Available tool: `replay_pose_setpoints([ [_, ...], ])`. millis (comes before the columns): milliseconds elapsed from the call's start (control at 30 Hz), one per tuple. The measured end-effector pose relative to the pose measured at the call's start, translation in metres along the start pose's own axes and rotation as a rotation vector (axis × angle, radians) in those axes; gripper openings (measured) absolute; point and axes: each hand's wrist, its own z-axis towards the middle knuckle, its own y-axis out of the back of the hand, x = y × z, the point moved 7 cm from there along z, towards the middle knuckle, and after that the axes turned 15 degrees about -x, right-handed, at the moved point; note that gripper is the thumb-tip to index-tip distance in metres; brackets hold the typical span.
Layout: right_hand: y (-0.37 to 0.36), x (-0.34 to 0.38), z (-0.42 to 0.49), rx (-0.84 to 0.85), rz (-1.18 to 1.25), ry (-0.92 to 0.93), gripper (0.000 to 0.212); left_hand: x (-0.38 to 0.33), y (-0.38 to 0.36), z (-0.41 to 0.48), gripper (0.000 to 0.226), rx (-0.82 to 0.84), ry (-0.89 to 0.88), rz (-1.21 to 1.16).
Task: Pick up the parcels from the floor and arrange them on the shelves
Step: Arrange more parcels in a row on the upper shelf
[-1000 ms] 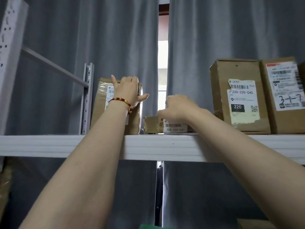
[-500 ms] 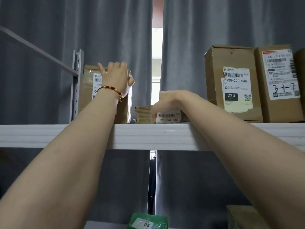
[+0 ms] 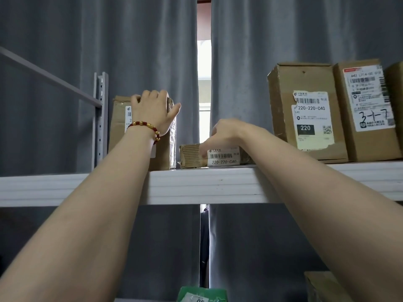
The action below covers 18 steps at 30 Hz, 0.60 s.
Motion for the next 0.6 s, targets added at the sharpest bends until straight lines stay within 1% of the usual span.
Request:
replay_pose_setpoints([
  [67,0.001,0.000,0.002,-0.031,0.017,0.010,0.055,0.002,0.000,-0.001,0.045,0.005,0.013,-0.026],
  [100,0.003,-0.001,0.003,-0.047,0.025,0.015,0.054,0.003,0.001,-0.001,0.045,0.004,0.019,-0.046],
  [233,0.008,-0.002,0.006,-0.093,0.044,0.036,0.056,0.002,0.002,-0.002,0.044,0.010,0.033,-0.097],
  [367,0.010,0.000,0.005,-0.106,0.047,0.058,0.059,0.005,0.004,-0.001,0.048,0.042,0.068,-0.022],
  [500,0.013,0.000,0.006,-0.129,0.054,0.069,0.063,0.006,0.003,-0.003,0.051,0.079,0.082,-0.010],
  [600,0.013,0.001,0.008,-0.151,0.051,0.089,0.061,0.009,0.003,-0.004,0.056,0.070,0.115,-0.001],
])
